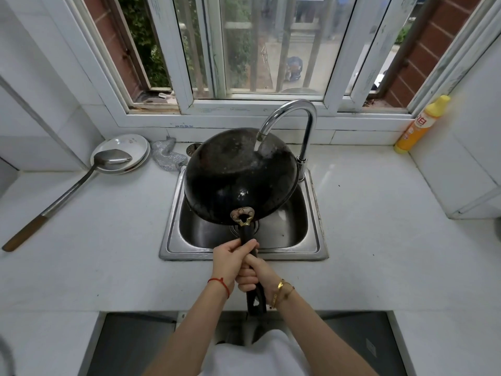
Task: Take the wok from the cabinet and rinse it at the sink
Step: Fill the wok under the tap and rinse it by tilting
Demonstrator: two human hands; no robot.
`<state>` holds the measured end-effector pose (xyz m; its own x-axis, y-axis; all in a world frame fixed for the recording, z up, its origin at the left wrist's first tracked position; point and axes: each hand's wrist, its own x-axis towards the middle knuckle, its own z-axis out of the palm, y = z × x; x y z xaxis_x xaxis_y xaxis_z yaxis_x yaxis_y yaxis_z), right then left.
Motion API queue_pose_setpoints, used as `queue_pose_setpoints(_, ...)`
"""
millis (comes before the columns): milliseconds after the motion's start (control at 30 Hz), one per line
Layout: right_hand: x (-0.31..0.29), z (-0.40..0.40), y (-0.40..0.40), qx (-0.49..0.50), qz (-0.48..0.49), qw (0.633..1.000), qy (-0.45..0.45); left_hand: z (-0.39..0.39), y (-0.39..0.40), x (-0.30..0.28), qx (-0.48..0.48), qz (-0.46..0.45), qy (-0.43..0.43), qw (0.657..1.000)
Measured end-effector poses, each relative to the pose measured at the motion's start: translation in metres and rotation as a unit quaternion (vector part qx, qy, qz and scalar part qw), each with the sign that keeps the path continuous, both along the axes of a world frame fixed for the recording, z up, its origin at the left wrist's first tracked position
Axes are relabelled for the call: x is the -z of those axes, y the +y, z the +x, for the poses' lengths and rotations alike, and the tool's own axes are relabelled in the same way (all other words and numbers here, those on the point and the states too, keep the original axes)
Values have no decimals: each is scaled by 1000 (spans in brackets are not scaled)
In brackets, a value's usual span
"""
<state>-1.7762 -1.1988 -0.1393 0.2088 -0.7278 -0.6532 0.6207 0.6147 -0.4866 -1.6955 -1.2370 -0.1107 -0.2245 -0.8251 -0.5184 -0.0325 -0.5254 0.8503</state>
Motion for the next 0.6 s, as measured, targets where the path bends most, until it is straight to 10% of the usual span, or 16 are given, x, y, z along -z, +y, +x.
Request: queue_pose_setpoints(600,10,9,25,-37,19,999,5,15,26,12,-8,11,-16,1000)
